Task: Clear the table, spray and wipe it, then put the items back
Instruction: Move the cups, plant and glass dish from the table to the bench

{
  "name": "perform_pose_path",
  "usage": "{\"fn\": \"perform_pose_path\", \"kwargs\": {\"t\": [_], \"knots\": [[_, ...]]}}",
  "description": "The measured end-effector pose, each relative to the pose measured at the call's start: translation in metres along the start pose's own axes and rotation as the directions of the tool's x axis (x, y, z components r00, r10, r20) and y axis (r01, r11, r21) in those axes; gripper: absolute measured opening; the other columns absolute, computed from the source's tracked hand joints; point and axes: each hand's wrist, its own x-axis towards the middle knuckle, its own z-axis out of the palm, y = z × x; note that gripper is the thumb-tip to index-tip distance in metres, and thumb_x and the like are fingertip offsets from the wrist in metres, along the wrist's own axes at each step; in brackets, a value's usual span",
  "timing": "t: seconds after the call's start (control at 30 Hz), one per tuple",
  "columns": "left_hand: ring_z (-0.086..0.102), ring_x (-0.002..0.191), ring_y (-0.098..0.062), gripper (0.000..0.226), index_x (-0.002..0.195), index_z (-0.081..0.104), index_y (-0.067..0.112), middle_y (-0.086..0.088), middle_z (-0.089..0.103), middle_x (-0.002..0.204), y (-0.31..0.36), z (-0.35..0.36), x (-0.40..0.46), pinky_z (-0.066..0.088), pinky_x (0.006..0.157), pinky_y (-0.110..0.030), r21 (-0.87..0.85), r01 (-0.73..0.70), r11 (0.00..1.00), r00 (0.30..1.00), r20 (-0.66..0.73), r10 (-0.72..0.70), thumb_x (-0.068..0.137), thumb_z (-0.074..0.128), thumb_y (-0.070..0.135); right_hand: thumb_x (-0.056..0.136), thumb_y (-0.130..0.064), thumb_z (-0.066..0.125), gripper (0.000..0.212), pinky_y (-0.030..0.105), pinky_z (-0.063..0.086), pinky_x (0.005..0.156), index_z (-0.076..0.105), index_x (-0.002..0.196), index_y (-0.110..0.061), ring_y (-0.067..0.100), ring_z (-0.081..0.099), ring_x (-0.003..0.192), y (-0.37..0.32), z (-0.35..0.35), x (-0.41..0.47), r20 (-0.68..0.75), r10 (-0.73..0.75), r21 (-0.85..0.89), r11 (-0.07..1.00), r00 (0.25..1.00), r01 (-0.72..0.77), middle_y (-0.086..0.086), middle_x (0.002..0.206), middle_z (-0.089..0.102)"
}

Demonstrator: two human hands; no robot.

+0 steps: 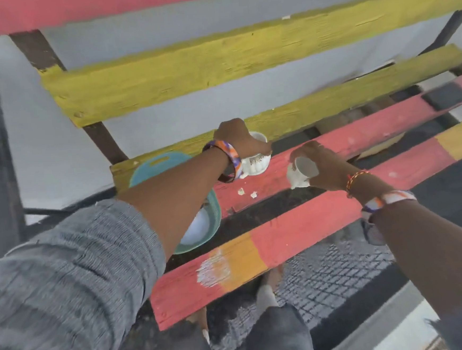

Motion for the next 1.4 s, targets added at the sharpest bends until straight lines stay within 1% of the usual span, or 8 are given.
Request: {"fn": "perform_pose_path", "kwargs": {"t": [0.17,0.33,0.5,0.73,0.97,1.13,1.23,1.4], "knots": [[0.055,0.081,-0.023,0.047,0.099,0.060,0.005,-0.003,0.054,0.082,0.005,0.050,0.049,0.041,0.059,-0.027,-0.022,0.250,0.968,0.968,0.011,-0.250,0.073,0.069,0.042,0.066,-0.007,0.076,0.047,0.031,0.026,0.103,0.061,0.110,-0.015,0.028,0.040,0.127,0.048,0.010,0.058,0.153,-0.155,-0.038,0.986,0.976,0.163,0.008,0.126,0.052],[0.061,0.078,-0.025,0.052,0.100,0.062,-0.001,-0.012,0.066,0.090,0.001,0.102,0.088,0.045,0.059,-0.029,-0.089,0.474,0.876,0.880,0.012,-0.475,0.070,0.072,0.040,0.064,-0.018,0.078,0.058,0.023,0.015,0.101,0.056,0.117,-0.022,0.026,0.027,0.136,0.088,0.031,0.103,0.242,-0.226,-0.007,0.972,0.944,0.234,0.006,0.133,0.045],[0.053,0.119,-0.033,0.078,0.126,0.043,-0.002,-0.019,0.048,0.132,0.000,0.144,0.106,0.048,0.091,-0.038,-0.105,0.643,0.759,0.763,-0.001,-0.646,0.068,0.074,0.040,0.070,-0.014,0.072,0.058,0.039,0.030,0.106,0.052,0.123,-0.024,0.034,0.017,0.134,0.101,0.040,0.126,0.350,-0.248,-0.045,0.959,0.903,0.281,0.007,0.142,0.029],[0.048,0.120,-0.034,0.098,0.130,0.033,-0.001,-0.020,0.043,0.133,0.004,0.160,0.119,0.045,0.094,-0.040,0.001,0.705,0.709,0.709,-0.015,-0.705,0.063,0.073,0.057,0.072,-0.013,0.071,0.058,0.042,0.040,0.101,0.052,0.125,-0.027,0.033,0.019,0.131,0.096,0.039,0.138,0.442,-0.274,-0.096,0.933,0.854,0.348,0.006,0.141,0.028],[0.044,0.122,-0.035,0.088,0.131,0.035,-0.003,-0.023,0.040,0.134,0.002,0.143,0.096,0.041,0.099,-0.040,0.135,0.565,0.814,0.824,-0.038,-0.565,0.077,0.055,0.063,0.078,-0.012,0.066,0.076,0.050,0.045,0.097,0.032,0.143,-0.032,0.030,0.005,0.143,0.071,0.017,0.128,0.438,-0.174,-0.246,0.920,0.882,0.304,0.007,0.153,0.017],[0.044,0.121,-0.031,0.043,0.118,0.047,0.006,-0.015,0.047,0.127,-0.014,0.100,0.053,0.046,0.089,-0.041,0.120,0.364,0.924,0.927,-0.144,-0.346,0.089,0.051,0.036,0.089,-0.011,0.050,0.041,0.044,0.049,0.088,0.048,0.130,-0.015,0.029,0.042,0.127,0.004,0.006,0.097,0.187,-0.261,-0.410,0.855,0.947,0.317,0.010,0.132,0.048],[0.059,0.094,-0.032,0.021,0.077,0.051,0.009,-0.017,0.061,0.099,-0.027,0.064,0.009,0.041,0.065,-0.034,0.119,0.182,0.976,0.982,-0.068,-0.175,0.088,0.051,0.027,0.093,-0.008,0.041,0.033,0.039,0.049,0.083,0.052,0.124,-0.012,0.029,0.056,0.114,-0.047,0.018,0.064,0.390,-0.398,-0.579,0.596,0.830,0.557,0.008,0.122,0.058],[0.062,0.087,-0.029,0.030,0.102,0.065,-0.003,-0.015,0.068,0.099,-0.075,0.014,-0.080,0.050,0.080,-0.032,0.220,0.036,0.975,0.988,0.140,-0.068,0.088,0.053,0.021,0.093,-0.005,0.042,0.026,0.040,0.050,0.081,0.061,0.110,-0.007,0.033,0.063,0.104,-0.124,0.059,0.010,0.629,-0.413,-0.622,0.240,0.659,0.745,0.010,0.113,0.066]]}}
